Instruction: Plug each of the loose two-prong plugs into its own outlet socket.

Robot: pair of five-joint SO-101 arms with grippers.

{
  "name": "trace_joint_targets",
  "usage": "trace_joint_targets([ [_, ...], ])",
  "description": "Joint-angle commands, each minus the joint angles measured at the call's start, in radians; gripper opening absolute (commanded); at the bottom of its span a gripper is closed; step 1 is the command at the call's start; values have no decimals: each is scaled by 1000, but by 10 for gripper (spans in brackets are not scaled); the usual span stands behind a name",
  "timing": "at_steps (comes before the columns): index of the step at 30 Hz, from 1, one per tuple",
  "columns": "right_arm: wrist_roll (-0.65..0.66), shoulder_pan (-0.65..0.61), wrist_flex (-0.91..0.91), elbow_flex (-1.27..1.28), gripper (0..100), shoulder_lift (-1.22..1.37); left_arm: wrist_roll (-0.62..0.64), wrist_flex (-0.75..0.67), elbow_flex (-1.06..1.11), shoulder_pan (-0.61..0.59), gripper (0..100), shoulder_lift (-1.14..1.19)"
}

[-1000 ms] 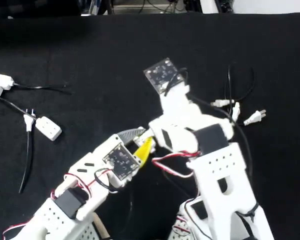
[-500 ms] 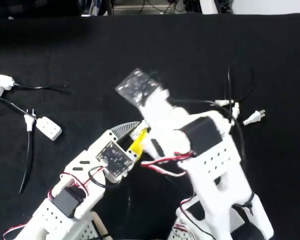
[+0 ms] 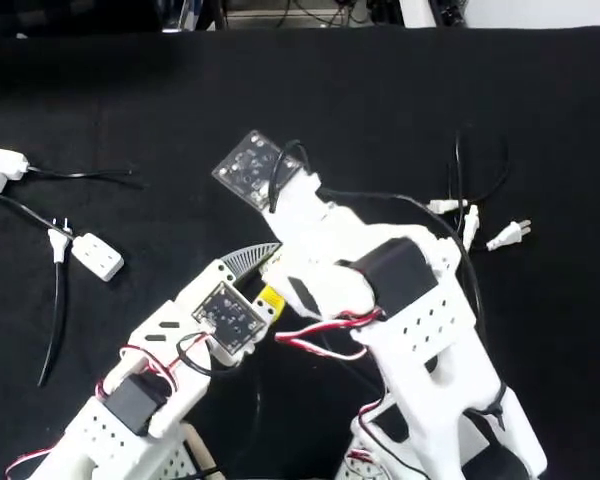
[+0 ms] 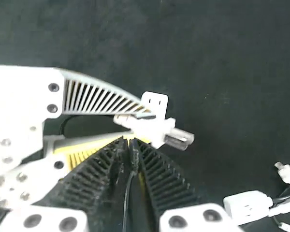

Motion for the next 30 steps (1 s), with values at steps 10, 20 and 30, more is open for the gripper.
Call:
trace_joint_targets([
  [10,43,175,-167,208,13,1,8,-23,-18,-5,30,-6],
  [20,43,195,-187,226,14,-1,8,-21,-18,-7,30,-6],
  [30,37,545,-281,406,15,1,146,-2,-85,-22,30,66],
])
